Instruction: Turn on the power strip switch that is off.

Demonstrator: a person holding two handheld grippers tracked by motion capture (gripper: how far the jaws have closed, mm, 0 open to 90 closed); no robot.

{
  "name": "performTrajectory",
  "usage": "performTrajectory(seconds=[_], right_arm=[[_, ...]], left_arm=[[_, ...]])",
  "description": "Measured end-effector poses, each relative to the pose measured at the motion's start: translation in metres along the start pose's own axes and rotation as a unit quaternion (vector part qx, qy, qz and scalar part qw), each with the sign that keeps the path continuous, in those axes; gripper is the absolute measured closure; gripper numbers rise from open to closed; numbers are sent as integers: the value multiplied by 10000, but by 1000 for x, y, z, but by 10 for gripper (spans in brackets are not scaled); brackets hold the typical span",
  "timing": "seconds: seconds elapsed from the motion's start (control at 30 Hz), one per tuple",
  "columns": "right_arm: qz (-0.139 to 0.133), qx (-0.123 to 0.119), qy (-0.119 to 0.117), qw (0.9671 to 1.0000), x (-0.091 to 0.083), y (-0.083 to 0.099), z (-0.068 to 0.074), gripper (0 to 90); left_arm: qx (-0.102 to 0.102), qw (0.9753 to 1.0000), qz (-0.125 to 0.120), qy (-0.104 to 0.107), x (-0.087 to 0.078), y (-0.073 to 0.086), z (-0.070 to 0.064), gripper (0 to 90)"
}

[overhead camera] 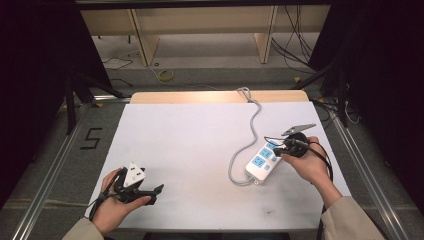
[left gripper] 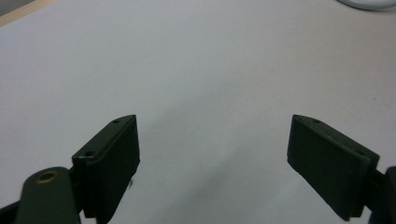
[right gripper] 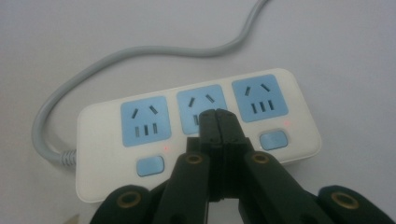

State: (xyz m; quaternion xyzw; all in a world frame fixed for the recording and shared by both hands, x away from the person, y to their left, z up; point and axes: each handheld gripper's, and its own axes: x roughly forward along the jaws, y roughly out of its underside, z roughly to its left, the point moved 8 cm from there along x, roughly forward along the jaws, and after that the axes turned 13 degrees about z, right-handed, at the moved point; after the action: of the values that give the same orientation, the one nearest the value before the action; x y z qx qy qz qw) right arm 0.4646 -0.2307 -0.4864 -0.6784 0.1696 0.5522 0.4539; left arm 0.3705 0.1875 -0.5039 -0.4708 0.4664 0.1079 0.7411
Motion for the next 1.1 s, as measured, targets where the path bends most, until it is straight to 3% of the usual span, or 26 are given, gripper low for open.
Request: performTrajectory(seconds=[1.1], right_arm=[[315,-20,-23,9995,11,-4,-1,900]], left_arm=[[-5,10000,1,6,0,0,0,166]])
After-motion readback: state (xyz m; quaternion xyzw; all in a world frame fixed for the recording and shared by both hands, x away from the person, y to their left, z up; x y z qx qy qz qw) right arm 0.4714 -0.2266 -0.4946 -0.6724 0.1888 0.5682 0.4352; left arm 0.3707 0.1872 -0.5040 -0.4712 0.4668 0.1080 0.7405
